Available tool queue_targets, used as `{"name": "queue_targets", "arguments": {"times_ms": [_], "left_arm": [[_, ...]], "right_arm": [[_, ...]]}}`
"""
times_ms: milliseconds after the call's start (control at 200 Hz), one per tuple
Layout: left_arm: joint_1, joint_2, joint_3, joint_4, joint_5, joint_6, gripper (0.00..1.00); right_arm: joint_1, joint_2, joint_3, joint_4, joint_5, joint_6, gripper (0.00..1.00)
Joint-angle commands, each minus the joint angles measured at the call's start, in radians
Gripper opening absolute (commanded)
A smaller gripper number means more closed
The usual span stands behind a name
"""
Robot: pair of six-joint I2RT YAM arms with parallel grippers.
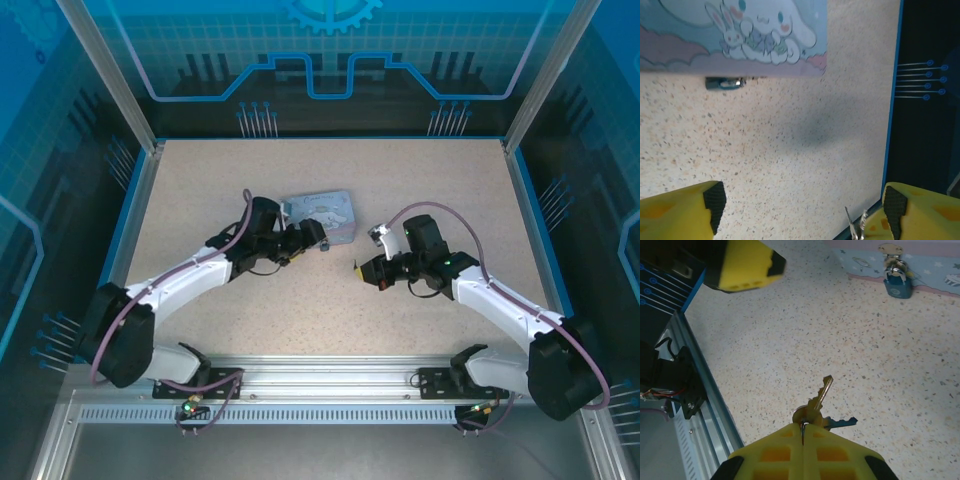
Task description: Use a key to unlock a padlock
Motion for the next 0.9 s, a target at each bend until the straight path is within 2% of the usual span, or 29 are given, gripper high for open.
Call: {"name": "queue_targets", "arguments": {"times_ms": [0, 95, 160, 285, 625, 895], "left_arm": [[-0.028, 0.055, 0.059, 0.03, 0.058, -0.007, 0.79], [-0.053, 0.108, 0.086, 0.058, 0.078, -0.01, 0.73], [-0.072, 0.135, 0.093, 0.089, 0.09, -0.019, 0.65], [-0.103, 0.175, 0.095, 0.145, 0.1, -0.044, 0.59], [-0.174, 0.233, 0.093, 0.194, 0.105, -0.07, 0.51], [-0.189, 0.238, 0.092, 0.188, 0.095, -0.067, 0.4]], "right_arm": [[0.025, 0.009, 0.009, 0.024, -0.049, -0.02, 0.0], [0.037, 0.016, 0.017, 0.019, -0.039, -0.021, 0.0], [0.042, 0.023, 0.023, 0.015, -0.032, -0.023, 0.0], [0.047, 0.033, 0.029, 0.01, -0.021, -0.027, 0.0], [0.048, 0.043, 0.017, 0.014, -0.001, -0.027, 0.0], [0.048, 0.03, 0.012, 0.002, 0.013, -0.031, 0.0]]}}
